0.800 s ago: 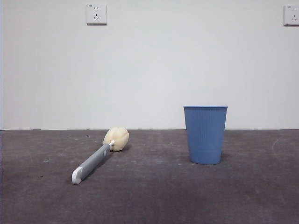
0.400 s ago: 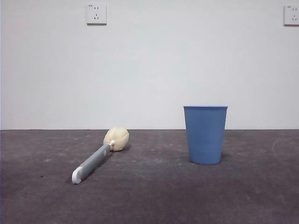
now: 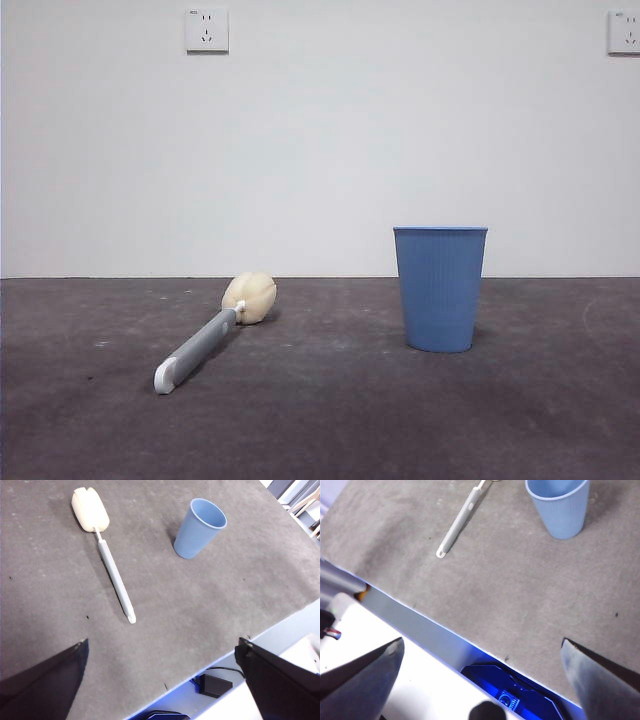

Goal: Pick up the cup brush,pick up the cup,insert the brush into the cup,clean the cup,put the cup brush back,put the cup back to the fixed position on the table

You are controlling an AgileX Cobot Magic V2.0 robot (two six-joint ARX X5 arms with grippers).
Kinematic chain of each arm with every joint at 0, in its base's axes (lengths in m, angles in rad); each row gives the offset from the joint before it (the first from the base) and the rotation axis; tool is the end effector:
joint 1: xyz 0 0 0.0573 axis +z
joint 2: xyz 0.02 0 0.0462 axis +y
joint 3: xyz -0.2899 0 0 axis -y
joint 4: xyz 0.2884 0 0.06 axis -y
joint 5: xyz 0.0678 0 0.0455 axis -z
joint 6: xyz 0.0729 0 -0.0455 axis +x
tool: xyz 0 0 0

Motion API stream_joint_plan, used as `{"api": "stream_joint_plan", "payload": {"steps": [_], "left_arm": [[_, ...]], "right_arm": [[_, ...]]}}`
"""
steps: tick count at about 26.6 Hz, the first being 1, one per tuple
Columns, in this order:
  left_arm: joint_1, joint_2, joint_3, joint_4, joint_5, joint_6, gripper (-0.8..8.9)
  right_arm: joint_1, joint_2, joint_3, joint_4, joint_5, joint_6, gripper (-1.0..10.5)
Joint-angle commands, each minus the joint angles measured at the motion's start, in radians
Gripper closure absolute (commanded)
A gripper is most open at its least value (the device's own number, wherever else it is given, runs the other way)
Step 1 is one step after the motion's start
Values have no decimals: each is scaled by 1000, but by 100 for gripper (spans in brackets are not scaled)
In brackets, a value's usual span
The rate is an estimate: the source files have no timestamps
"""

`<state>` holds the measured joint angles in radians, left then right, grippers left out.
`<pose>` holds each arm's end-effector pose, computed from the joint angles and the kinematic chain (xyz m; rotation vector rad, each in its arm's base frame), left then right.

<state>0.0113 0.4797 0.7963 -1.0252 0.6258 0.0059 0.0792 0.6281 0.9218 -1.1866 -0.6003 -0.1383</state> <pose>0.1150 -0.0414 0.3015 -0.2198 0.6815 -0.5902 0.1207 0.0509 0.3151 0.1097 0.8311 0.6909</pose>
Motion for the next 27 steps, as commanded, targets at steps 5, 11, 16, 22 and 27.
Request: {"api": "stream_joint_plan", "payload": {"steps": [5, 11, 16, 22, 27], "left_arm": [[-26, 173, 56, 75, -72, -27, 329], [-164, 367, 62, 174, -196, -89, 329], [-333, 535, 62, 306, -360, -167, 329], [-528, 851, 65, 543, -530, -264, 329], [-576, 1093, 149, 568, -611, -276, 329]], "right_arm": [[2, 0, 2, 13, 0, 10, 352], [2, 9, 2, 29, 0, 18, 353], [2, 22, 2, 33, 0, 18, 353], [2, 39, 2, 35, 0, 19, 353], [2, 45, 2, 35, 0, 18, 353]]}}
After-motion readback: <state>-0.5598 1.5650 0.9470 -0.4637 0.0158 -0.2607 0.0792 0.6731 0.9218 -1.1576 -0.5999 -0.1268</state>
